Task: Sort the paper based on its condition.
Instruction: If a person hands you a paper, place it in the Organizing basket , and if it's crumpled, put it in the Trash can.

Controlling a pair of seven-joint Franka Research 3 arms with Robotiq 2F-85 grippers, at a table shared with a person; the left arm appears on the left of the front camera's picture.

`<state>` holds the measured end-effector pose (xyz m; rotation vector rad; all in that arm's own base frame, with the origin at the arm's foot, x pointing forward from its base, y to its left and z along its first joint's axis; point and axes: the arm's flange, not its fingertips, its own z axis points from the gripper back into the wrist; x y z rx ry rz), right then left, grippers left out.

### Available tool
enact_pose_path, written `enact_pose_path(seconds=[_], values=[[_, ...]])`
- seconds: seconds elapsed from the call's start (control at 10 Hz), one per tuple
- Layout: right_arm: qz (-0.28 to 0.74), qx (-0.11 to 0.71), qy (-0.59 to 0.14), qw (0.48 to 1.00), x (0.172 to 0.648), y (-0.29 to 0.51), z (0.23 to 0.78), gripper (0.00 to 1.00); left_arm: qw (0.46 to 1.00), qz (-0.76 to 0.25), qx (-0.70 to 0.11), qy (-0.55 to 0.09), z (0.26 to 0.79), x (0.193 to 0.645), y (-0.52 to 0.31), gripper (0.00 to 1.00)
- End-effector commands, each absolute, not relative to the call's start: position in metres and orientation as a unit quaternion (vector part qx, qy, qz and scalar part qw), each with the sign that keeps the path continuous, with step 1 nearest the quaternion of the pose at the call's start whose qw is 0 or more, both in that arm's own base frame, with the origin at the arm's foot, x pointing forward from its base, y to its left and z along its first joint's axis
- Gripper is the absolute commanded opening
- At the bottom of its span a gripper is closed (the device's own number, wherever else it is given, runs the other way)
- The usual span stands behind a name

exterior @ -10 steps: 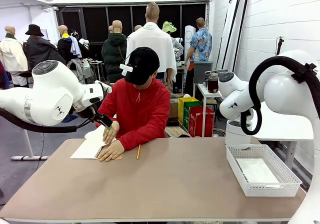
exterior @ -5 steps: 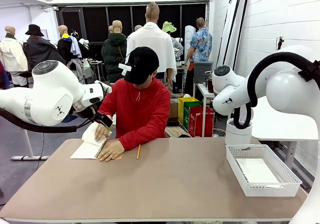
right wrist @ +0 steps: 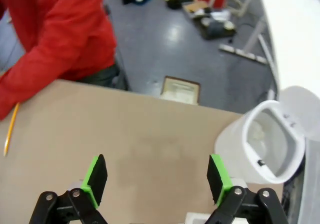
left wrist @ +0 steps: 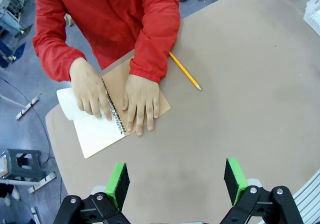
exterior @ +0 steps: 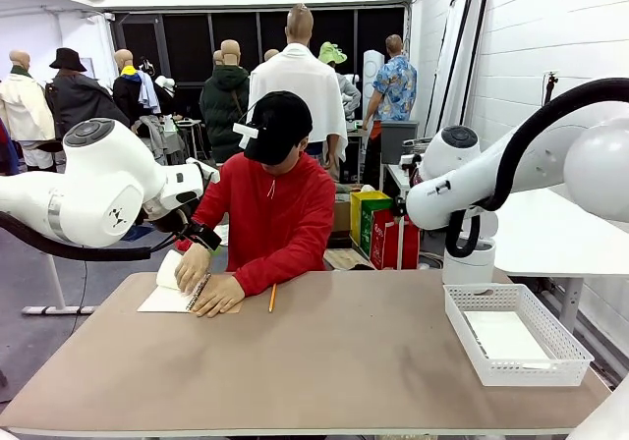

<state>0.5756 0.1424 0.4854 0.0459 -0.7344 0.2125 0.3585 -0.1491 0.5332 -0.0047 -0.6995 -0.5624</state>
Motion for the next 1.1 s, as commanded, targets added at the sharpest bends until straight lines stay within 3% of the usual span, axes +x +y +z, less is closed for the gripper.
enact_pose_path(seconds=[0.0, 0.7, 1.0], values=[[0.185, 0.056, -0.336, 0.922, 0.564, 0.12, 0.497, 1.0, 0.901, -0.273, -0.002, -0.337, 0.532, 0.358, -0.149, 1.0], [0.19, 0.052, -0.34, 0.919, 0.559, 0.15, 0.489, 1.0, 0.901, -0.273, -0.002, -0.337, 0.532, 0.358, -0.149, 1.0], [0.18, 0.102, -0.268, 0.941, 0.57, 0.169, 0.517, 1.0, 0.901, -0.273, -0.002, -0.337, 0.532, 0.358, -0.149, 1.0]])
